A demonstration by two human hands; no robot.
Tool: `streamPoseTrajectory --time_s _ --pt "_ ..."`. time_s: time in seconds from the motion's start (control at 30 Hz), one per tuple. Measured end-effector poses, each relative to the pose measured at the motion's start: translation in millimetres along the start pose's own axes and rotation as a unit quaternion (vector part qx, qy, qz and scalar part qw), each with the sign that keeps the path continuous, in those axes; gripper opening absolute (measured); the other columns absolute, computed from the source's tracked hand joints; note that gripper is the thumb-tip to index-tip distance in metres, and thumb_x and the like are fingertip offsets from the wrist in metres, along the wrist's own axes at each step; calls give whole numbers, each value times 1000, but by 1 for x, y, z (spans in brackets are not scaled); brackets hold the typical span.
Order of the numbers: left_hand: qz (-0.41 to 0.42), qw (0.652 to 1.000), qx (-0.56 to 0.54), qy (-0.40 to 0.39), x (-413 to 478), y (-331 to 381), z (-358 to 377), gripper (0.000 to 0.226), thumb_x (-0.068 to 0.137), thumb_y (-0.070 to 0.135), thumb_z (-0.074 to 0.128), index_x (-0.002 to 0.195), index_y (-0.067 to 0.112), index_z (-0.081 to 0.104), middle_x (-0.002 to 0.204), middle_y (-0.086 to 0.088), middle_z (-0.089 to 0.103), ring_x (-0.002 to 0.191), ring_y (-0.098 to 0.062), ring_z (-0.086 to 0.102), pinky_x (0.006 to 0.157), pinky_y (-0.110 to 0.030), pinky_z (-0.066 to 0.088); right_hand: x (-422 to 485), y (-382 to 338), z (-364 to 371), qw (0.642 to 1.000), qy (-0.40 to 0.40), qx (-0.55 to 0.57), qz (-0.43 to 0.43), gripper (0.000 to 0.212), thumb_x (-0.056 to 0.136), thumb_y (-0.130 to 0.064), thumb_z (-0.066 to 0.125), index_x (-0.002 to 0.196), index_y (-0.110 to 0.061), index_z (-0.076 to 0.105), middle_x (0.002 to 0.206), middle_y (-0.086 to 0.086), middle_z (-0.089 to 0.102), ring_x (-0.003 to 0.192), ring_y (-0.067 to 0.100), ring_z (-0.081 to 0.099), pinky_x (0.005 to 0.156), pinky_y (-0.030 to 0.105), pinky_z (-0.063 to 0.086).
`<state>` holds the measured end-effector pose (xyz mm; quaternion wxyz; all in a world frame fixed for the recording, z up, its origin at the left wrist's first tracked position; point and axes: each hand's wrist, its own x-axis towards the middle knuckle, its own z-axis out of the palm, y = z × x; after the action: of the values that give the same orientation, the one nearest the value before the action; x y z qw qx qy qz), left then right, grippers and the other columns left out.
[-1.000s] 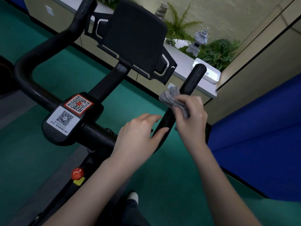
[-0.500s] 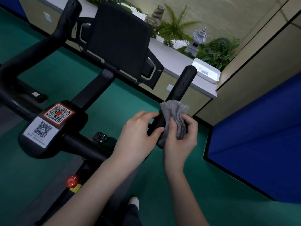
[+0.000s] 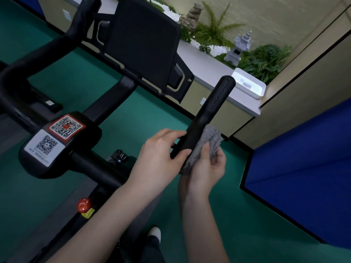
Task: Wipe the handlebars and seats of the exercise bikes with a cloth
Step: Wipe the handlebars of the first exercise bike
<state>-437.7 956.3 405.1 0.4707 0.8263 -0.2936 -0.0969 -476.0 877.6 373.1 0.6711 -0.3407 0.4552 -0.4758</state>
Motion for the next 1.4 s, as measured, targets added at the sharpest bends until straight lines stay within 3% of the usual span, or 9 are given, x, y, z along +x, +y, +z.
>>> streamPoseTrajectory --time_s 0.1,0.33,0.5,0.6,0.83,1.0,1.1,1.2,1.4 --pt "-3 1000 -5 -2 0 0 0 39 83 24 71 121 24 64 108 12 62 92 -7 57 80 -17 44 11 -8 11 1000 -4 10 18 8 94 -3 55 98 -10 56 104 9 64 86 15 64 75 22 56" --pt "-13 1000 -13 5 2 0 -1 38 80 24 73 117 25 66 104 15 62 89 -4 58 78 -15 45 -5 1 -5 987 -55 26 146 8 96 -7 52 97 -12 58 109 23 66 90 28 65 92 48 51" --pt "-31 999 -23 4 5 0 -2 38 76 24 76 113 29 66 105 17 64 87 1 59 71 -2 40 11 -7 8 961 -115 46 247 16 97 -7 46 110 -7 56 72 6 70 61 17 66 54 26 55" --pt "-37 999 -33 -1 6 0 -3 39 76 24 76 113 30 66 105 17 64 89 5 58 72 0 39 7 -6 3 956 -135 54 257 21 96 -7 49 117 -5 54 76 8 70 65 18 67 54 27 55" --pt "-49 996 -78 -15 6 0 -4 38 76 18 76 112 27 67 105 16 65 91 12 57 70 -2 43 5 -4 -4 969 -138 11 206 15 94 3 46 96 -11 52 92 19 62 72 23 61 70 35 50" --pt "-58 994 -90 -18 6 -1 -5 36 76 19 76 109 30 67 104 15 66 92 6 60 78 -10 48 -9 0 -20 958 -189 -23 213 13 93 1 51 104 -5 55 97 23 60 76 27 59 70 34 47" --pt "-59 994 -89 -19 6 0 -5 36 76 19 76 110 31 67 105 16 66 91 9 58 73 -5 45 -6 -3 -15 970 -144 15 197 11 92 0 54 92 -10 57 102 26 63 82 29 62 79 41 50" --pt "-58 995 -81 -23 7 1 -4 37 77 20 76 111 32 66 106 17 65 92 13 56 69 0 41 9 -8 -1 985 -101 46 130 10 94 -1 53 95 -10 57 108 21 66 93 27 63 90 43 51" --pt "-52 995 -84 -4 15 5 0 35 82 31 71 116 27 64 108 15 65 95 6 59 71 1 40 2 5 -10 995 -62 -23 -79 13 91 -6 60 96 -18 59 94 -1 67 89 11 64 81 28 50"
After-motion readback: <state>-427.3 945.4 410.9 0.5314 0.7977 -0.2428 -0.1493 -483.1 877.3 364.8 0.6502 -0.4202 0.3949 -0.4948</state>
